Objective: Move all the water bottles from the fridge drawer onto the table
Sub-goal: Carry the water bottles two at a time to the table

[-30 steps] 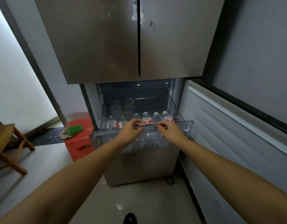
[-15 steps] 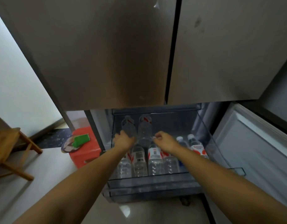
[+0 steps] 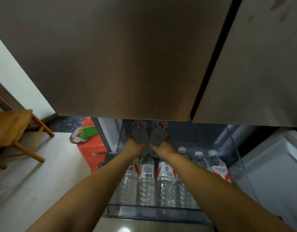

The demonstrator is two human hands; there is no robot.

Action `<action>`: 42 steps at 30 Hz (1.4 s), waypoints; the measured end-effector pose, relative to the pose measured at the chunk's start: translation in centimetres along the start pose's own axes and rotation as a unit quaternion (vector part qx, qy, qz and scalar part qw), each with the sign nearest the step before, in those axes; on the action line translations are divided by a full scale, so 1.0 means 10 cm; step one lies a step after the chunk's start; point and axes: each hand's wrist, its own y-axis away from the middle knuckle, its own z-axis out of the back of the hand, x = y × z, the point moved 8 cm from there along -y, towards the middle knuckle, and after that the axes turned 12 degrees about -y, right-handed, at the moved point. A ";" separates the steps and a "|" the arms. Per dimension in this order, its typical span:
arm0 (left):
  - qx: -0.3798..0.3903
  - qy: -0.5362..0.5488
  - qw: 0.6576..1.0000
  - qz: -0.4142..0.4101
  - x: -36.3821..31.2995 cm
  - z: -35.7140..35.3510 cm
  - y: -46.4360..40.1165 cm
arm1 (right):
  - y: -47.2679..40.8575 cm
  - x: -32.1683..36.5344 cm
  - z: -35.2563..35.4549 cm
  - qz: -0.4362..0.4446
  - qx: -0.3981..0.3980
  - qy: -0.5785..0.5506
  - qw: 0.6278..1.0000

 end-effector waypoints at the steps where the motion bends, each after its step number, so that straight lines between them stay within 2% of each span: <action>1: 0.000 0.018 1.000 -0.002 -0.01 0.01 0.02 | -0.01 0.01 0.00 -0.003 0.003 -0.013 1.000; 3: -0.002 0.057 0.998 0.003 -0.01 0.03 0.08 | 0.01 0.00 0.03 -0.022 0.006 -0.091 0.996; 6: 0.009 0.078 0.997 0.013 0.01 0.00 0.23 | 0.15 -0.13 0.12 -0.084 0.029 -0.227 0.970; 10: 0.048 0.119 0.992 0.007 0.00 -0.10 0.45 | 0.41 -0.33 0.32 -0.127 0.086 -0.261 0.953; 14: 0.141 0.120 0.983 -0.015 -0.04 -0.33 0.72 | 0.69 -0.62 0.52 -0.122 0.134 -0.213 0.960; 19: 0.240 -0.093 0.962 -0.087 -0.15 -0.66 1.01 | 0.89 -0.91 0.66 -0.094 0.158 -0.104 0.977; 23: 0.291 -0.171 0.941 -0.034 -0.06 -0.59 0.98 | 1.00 -0.86 0.60 -0.087 0.185 0.003 0.979; 26: 0.271 -0.191 0.943 -0.042 -0.13 -0.53 0.89 | 0.98 -0.70 0.60 -0.062 0.167 0.021 0.984; 28: 0.210 -0.154 0.965 -0.030 -0.26 -0.51 0.79 | 0.87 -0.60 0.63 -0.056 0.116 -0.047 0.991; 30: 0.140 -0.101 0.985 0.017 -0.30 -0.50 0.65 | 0.74 -0.56 0.63 -0.059 0.061 -0.080 0.993; 33: 0.081 -0.095 0.990 0.065 -0.24 -0.56 0.47 | 0.58 -0.60 0.57 -0.049 -0.025 -0.056 0.997; 36: 0.054 -0.110 0.990 0.065 -0.15 -0.66 0.35 | 0.50 -0.66 0.56 -0.026 -0.088 -0.113 0.989; 39: 0.066 -0.072 0.994 0.042 -0.20 -0.65 0.37 | 0.47 -0.72 0.58 -0.028 -0.081 -0.155 0.984; 42: 0.127 0.013 0.992 0.009 -0.29 -0.63 0.46 | 0.50 -0.76 0.61 -0.044 -0.016 -0.273 0.961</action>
